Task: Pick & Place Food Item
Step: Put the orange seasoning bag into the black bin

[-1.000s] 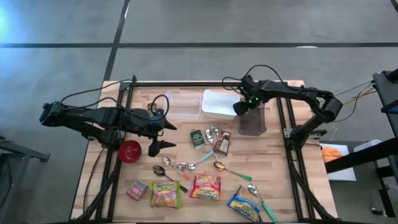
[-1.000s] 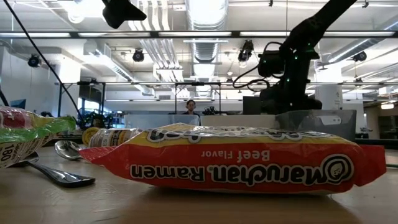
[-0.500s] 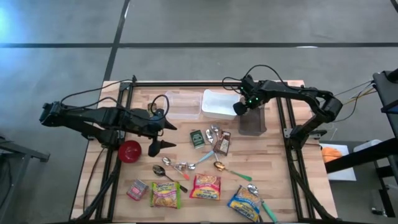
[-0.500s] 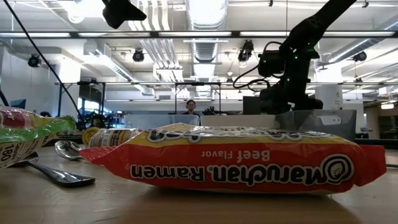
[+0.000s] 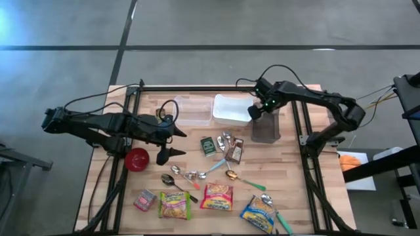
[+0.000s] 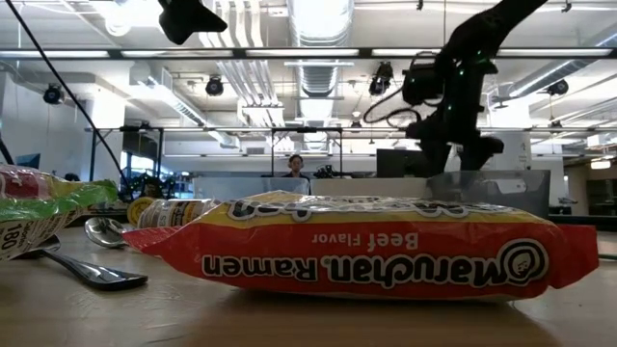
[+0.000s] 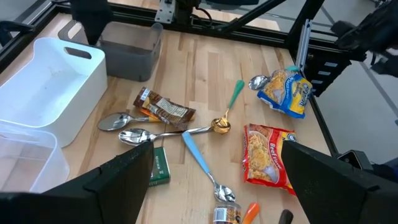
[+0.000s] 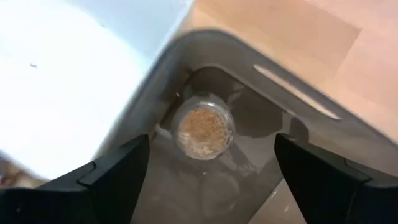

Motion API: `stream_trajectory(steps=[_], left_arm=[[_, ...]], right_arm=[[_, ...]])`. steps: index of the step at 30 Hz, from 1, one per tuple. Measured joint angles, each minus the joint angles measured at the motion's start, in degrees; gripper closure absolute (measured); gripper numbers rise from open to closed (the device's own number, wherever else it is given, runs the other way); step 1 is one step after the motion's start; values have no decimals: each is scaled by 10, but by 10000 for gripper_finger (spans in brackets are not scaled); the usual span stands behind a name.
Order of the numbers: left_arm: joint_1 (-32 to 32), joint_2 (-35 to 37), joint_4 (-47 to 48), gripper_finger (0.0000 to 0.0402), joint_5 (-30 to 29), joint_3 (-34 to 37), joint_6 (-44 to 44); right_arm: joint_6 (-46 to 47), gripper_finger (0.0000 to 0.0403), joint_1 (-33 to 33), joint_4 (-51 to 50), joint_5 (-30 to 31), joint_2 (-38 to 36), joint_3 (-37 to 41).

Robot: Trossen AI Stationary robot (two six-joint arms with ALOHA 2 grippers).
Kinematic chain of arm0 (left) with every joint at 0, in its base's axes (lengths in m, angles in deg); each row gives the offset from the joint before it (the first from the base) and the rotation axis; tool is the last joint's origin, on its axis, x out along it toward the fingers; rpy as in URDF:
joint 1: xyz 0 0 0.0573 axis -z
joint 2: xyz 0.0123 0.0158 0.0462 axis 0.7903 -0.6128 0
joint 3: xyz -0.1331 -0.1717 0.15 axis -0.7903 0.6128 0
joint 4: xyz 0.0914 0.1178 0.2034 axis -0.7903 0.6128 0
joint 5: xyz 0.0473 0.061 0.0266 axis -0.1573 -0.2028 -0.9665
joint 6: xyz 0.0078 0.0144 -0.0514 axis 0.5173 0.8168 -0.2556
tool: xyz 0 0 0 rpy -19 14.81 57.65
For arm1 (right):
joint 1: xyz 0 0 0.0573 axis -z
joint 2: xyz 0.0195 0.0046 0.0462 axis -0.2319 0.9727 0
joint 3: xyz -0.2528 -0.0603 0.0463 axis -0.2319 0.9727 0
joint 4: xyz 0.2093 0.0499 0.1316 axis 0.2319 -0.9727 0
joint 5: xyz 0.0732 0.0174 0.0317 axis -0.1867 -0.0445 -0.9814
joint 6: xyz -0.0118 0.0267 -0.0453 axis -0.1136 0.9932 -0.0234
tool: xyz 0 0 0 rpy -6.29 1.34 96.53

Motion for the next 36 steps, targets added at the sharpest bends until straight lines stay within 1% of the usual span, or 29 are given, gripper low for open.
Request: stream_trajectory(steps=[4, 7, 9, 11, 13, 15, 17, 21, 25, 29, 32, 36], left_arm=[[0, 0, 0, 47, 0, 0, 0], [0, 0, 0, 47, 0, 0, 0], [0, 0, 0, 47, 0, 0, 0], [0, 0, 0, 47, 0, 0, 0], [0, 0, 0, 47, 0, 0, 0], [0, 0, 0, 47, 0, 0, 0], [0, 0, 0, 47, 0, 0, 0], [0, 0, 0, 47, 0, 0, 0], [0, 0, 0, 47, 0, 0, 0], [0, 0, 0, 47, 0, 0, 0], [0, 0, 0, 47, 0, 0, 0], [0, 0, 0, 47, 0, 0, 0]], right_arm=[[-4, 59, -17, -25, 1, -45, -2], [-4, 59, -49, -36, 2, -81, 3], [-4, 59, -88, -34, 3, -97, 6], [-2, 59, -139, -33, 19, -103, 7], [10, 59, -199, -32, 57, -103, 8], [25, 59, -263, -28, 111, -96, 8], [31, 58, -327, -19, 160, -83, 8], [73, 58, -449, 21, 232, -45, 8], [101, 58, -538, 73, 298, 6, 8], [105, 58, -578, 115, 341, 64, 8], [124, 58, -583, 119, 371, 114, -4], [129, 58, -588, 119, 386, 183, -34]])
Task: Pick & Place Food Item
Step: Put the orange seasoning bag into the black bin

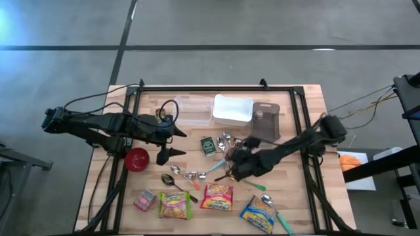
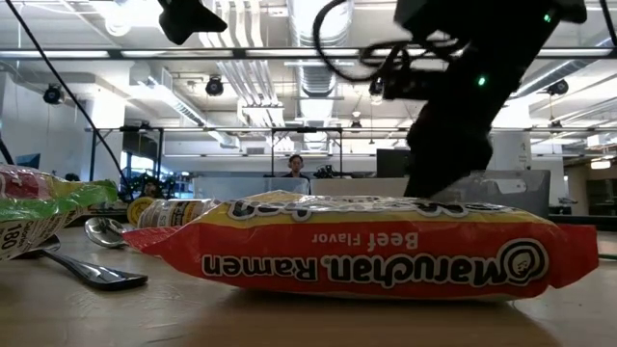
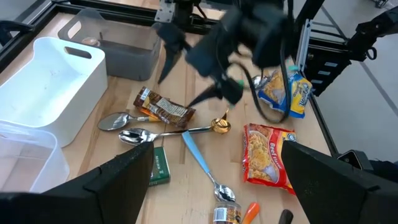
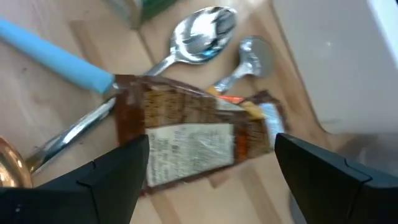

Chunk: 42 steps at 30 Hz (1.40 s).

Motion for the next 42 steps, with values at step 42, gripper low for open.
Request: stream_trajectory(steps=[42], left_arm=[[0, 0, 0, 47, 0, 0, 0]], right_arm=[[39, 58, -25, 0, 49, 78, -58]])
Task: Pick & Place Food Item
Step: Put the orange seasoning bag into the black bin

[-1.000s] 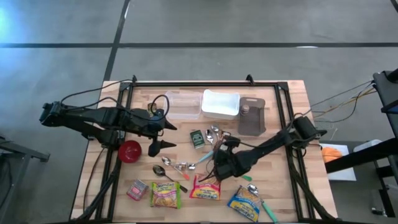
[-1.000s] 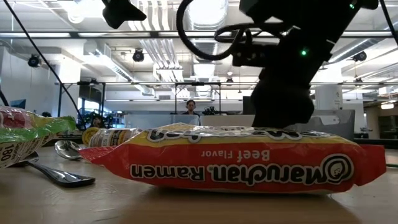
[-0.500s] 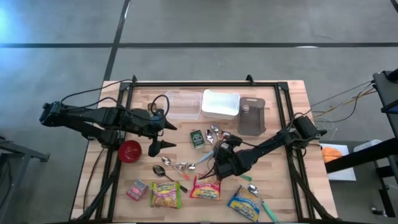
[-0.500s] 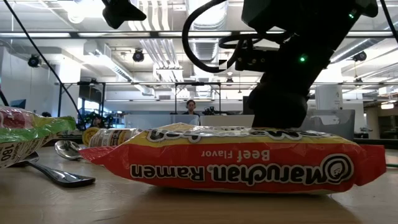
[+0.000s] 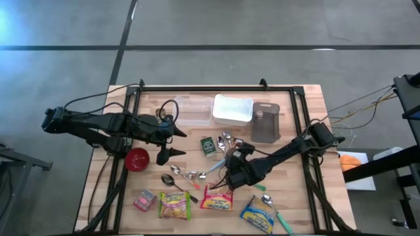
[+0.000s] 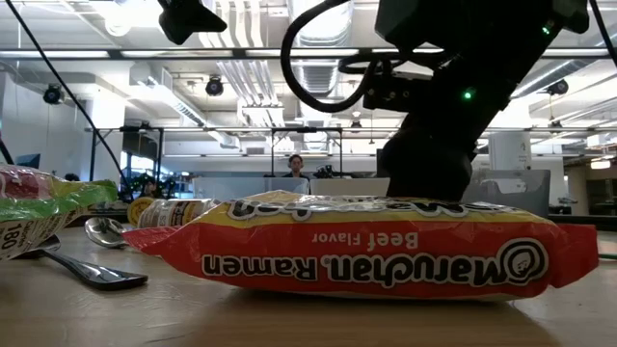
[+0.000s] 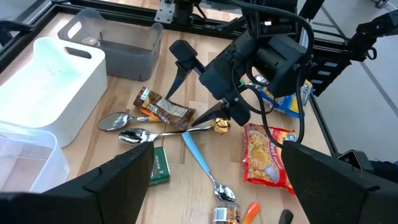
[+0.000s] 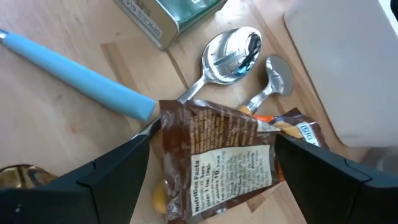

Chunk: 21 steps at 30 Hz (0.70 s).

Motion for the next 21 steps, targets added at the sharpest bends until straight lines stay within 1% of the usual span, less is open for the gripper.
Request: stream_trajectory(steps=[10, 15, 18, 21], left_arm=[[0, 0, 0, 47, 0, 0, 0], [0, 0, 0, 47, 0, 0, 0], [0, 0, 0, 47, 0, 0, 0], [0, 0, 0, 47, 0, 0, 0]], right_arm=[[0, 59, 0, 3, 1, 0, 10], [-2, 60, 1, 6, 11, 0, 22], [2, 78, 3, 8, 10, 0, 31], [8, 121, 6, 9, 10, 0, 37]])
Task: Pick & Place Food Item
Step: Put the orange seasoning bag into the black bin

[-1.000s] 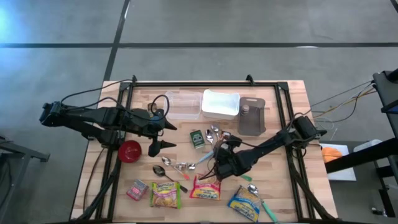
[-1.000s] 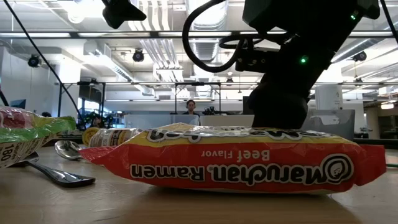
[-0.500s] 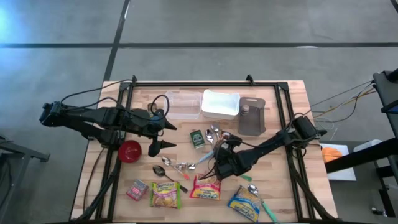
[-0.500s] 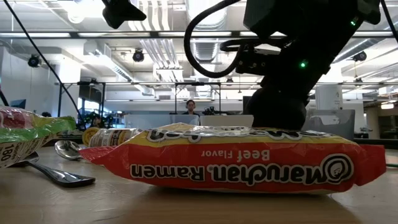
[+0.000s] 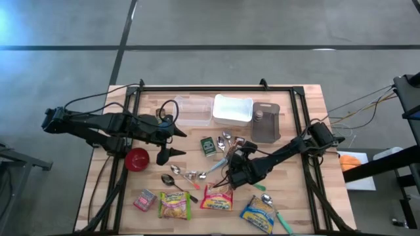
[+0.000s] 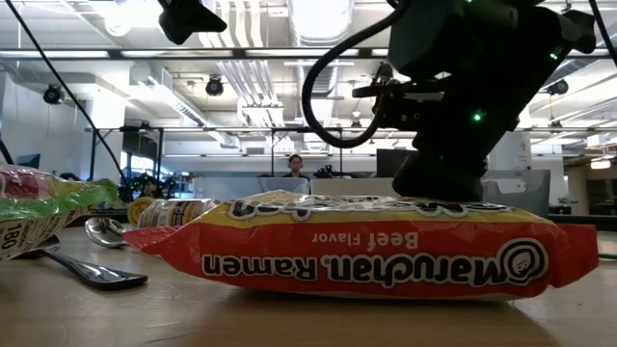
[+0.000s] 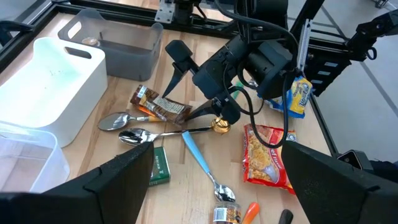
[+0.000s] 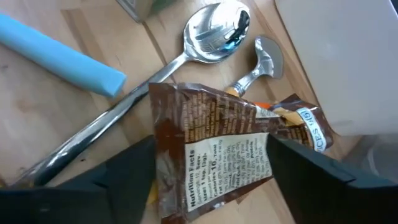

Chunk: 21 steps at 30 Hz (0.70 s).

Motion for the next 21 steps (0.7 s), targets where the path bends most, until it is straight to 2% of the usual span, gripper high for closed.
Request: stream_trajectory(steps=[16, 21], left_arm=[[0, 0, 0, 47, 0, 0, 0], [0, 0, 0, 47, 0, 0, 0]], right_arm=[[17, 382, 15, 1, -15, 0, 10], [19, 394, 15, -1, -25, -3, 10]])
